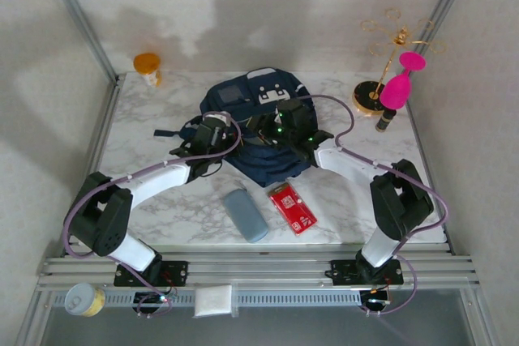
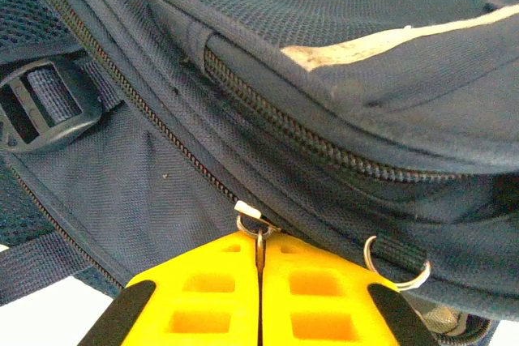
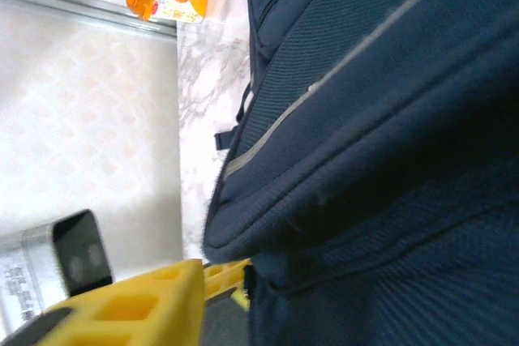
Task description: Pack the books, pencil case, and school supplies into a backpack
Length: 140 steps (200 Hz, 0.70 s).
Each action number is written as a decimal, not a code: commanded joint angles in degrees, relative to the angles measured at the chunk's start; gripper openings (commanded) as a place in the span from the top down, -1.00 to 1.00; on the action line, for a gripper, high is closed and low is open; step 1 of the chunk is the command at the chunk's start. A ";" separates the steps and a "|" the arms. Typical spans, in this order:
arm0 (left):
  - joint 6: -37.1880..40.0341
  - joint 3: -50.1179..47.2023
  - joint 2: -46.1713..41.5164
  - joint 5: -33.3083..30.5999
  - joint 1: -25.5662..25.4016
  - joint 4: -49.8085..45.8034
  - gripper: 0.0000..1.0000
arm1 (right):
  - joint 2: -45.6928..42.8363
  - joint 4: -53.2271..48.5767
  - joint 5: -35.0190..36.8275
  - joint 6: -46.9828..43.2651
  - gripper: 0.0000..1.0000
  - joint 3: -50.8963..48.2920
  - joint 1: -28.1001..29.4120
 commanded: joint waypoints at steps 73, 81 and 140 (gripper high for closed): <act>-1.27 6.55 -4.97 -6.98 -0.79 -16.37 1.00 | -2.27 -12.96 -8.98 -15.27 1.00 10.98 -10.94; -1.04 7.04 -4.49 -7.90 -0.28 -17.48 1.00 | -2.10 -14.65 -9.78 -16.63 1.00 11.98 -11.15; 3.29 8.27 -2.98 -7.10 7.05 -19.33 1.00 | -1.92 -19.90 -12.71 -21.04 1.00 12.92 -13.36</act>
